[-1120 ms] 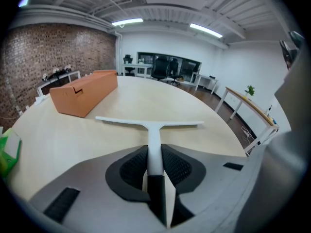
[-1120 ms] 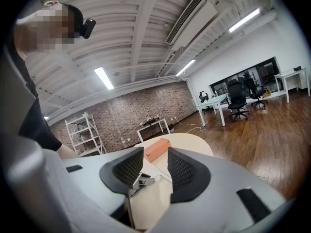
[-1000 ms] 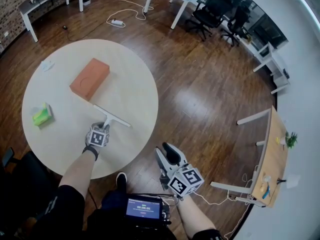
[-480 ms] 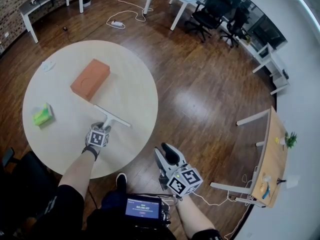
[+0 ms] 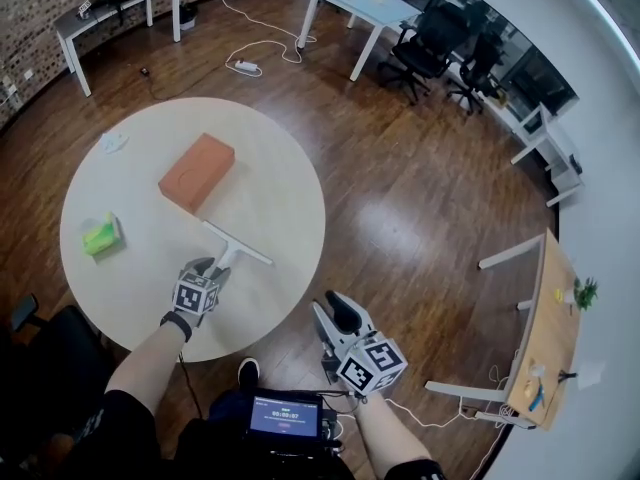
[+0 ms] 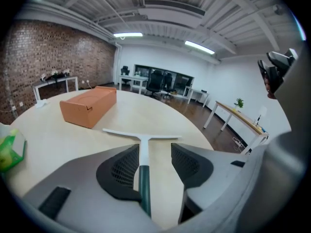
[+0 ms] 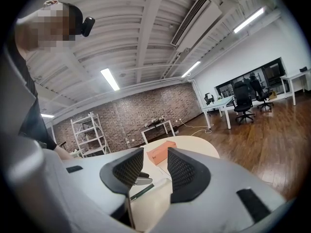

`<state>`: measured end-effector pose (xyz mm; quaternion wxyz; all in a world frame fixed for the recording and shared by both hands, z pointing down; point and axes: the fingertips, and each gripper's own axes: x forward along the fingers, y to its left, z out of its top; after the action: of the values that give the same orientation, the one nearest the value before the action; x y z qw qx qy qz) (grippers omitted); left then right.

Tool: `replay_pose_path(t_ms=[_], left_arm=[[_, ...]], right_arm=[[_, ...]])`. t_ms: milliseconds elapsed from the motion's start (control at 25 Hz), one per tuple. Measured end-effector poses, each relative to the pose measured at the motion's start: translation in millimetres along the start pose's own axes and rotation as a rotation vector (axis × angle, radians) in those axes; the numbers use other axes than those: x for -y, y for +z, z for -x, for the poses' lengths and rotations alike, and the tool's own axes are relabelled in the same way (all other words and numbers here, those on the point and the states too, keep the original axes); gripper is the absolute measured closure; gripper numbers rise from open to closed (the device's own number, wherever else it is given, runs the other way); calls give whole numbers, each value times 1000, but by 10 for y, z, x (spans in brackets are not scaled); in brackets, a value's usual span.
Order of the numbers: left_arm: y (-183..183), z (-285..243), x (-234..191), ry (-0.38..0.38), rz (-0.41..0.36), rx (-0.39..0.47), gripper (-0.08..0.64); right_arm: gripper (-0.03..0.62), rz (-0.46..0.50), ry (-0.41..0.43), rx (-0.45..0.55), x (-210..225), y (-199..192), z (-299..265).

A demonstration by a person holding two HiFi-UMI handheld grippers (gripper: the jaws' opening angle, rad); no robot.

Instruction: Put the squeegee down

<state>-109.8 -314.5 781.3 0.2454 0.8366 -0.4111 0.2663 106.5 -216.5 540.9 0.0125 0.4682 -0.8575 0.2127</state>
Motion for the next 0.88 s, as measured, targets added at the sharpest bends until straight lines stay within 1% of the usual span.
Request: replay_pose_path(t_ms=[80,200,280,560,680,880], left_arm=[[37,166,75,-29,4,25,345],[56,411,227,-100,18,48,327],[115,600,295,-117,16,75,321],[238,1195,477,-103,-8,174,321],[211,1377,533,-80,-20,195,321],[147,1571,636,-48,5,205,321]], right_arm=[[416,11,7,4,-58,41,-19],[422,31,12,10,-132,82,-41],[425,44,13,14,-168,124,-50],[430,57,32,16,-269,188,-78],[430,60,49,20,-302,203,-103],[430,56,83,14,-335,216,-92]])
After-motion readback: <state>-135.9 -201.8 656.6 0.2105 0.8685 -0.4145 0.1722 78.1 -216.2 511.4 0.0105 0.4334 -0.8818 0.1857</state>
